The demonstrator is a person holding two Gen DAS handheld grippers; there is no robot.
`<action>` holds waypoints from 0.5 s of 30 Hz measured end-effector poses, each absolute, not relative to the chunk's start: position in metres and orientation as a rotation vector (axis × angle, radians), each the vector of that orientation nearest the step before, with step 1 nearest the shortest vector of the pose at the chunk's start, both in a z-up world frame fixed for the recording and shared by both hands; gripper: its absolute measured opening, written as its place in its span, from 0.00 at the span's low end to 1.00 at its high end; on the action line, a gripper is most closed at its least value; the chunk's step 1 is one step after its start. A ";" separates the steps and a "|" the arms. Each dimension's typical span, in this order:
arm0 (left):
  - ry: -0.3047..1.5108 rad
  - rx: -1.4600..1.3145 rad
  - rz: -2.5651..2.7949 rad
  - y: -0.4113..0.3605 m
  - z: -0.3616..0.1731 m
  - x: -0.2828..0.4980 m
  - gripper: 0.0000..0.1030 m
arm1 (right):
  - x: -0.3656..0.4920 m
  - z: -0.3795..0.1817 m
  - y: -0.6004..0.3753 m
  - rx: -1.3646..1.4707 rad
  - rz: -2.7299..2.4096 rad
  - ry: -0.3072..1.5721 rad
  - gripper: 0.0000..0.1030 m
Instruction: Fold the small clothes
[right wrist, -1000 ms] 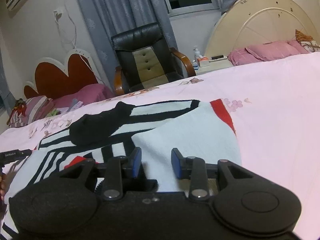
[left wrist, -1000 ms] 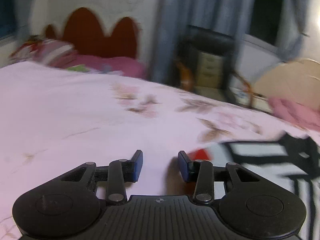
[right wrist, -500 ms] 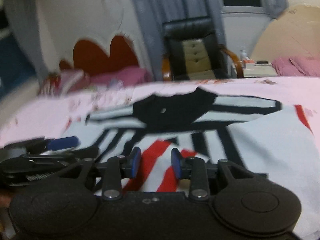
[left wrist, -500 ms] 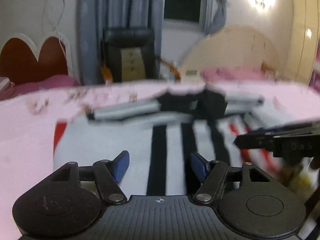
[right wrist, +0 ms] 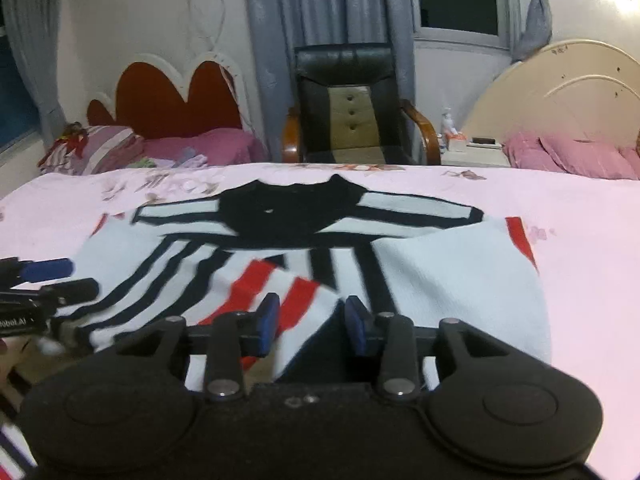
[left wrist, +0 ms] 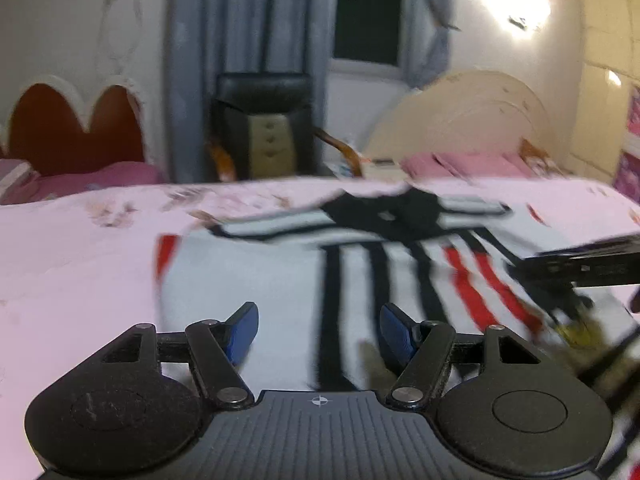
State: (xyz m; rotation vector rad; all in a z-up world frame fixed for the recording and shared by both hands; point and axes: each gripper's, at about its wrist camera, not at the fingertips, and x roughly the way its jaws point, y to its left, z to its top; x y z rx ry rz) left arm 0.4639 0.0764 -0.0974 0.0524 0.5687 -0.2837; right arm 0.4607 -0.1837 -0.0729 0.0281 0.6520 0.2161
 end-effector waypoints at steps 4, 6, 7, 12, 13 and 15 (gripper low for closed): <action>0.628 -0.001 -0.270 0.083 -0.120 0.463 0.73 | 0.454 -0.097 -0.174 -0.072 0.216 0.690 0.34; 0.636 -0.014 -0.266 0.089 -0.115 0.462 0.73 | 0.453 -0.096 -0.183 -0.031 0.168 0.696 0.34; 0.633 0.004 -0.261 0.089 -0.112 0.459 0.73 | 0.453 -0.093 -0.189 -0.006 0.148 0.707 0.34; 0.635 0.034 -0.270 0.094 -0.114 0.446 0.73 | 0.445 -0.090 -0.202 -0.004 0.143 0.747 0.34; 0.627 0.027 -0.261 0.094 -0.110 0.442 0.73 | 0.445 -0.087 -0.203 0.006 0.137 0.761 0.34; 0.607 0.015 -0.255 0.097 -0.106 0.436 0.73 | 0.442 -0.077 -0.206 0.029 0.116 0.756 0.38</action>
